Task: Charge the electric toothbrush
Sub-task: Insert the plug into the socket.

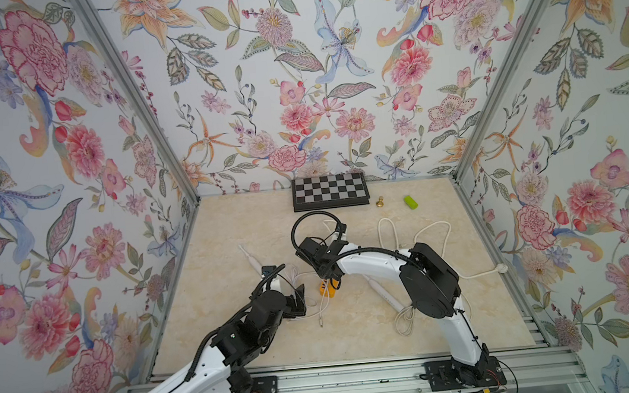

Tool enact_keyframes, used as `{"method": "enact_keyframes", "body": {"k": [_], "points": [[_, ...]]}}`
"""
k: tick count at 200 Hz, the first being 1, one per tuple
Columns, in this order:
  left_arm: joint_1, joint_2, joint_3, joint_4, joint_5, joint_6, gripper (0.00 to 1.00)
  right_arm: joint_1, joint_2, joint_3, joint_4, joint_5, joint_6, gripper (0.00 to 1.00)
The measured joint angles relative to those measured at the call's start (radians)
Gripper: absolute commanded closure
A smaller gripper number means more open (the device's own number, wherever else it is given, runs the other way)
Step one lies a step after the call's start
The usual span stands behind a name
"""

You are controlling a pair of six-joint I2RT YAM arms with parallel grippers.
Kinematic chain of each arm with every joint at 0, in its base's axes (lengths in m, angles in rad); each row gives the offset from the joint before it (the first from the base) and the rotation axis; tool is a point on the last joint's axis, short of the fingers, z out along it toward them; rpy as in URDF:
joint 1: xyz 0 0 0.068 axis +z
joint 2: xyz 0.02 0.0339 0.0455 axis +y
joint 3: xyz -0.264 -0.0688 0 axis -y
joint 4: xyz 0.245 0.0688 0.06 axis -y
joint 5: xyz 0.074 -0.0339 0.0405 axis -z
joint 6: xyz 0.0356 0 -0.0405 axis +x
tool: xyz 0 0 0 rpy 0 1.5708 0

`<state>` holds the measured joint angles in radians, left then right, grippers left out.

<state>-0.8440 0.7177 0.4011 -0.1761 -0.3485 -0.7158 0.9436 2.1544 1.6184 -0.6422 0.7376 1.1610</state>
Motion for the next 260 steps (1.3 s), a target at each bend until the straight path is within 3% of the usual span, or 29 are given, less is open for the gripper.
{"method": "enact_keyframes", "body": {"k": [50,115,211,260], "points": [[0.0,-0.001,-0.002,0.0,0.0,-0.004,0.01,-0.046,-0.021,-0.051,0.092,-0.018,-0.161,0.84],[0.0,0.002,-0.002,0.002,0.0,-0.011,0.01,-0.074,-0.101,-0.189,0.264,-0.101,-0.243,0.77],[0.001,0.056,0.014,0.0,0.0,-0.026,0.01,-0.097,-0.118,-0.199,0.227,-0.222,-0.306,0.38],[0.001,0.062,0.044,-0.034,0.002,-0.031,0.02,-0.092,-0.348,-0.323,0.214,-0.289,-0.354,0.3]]}}
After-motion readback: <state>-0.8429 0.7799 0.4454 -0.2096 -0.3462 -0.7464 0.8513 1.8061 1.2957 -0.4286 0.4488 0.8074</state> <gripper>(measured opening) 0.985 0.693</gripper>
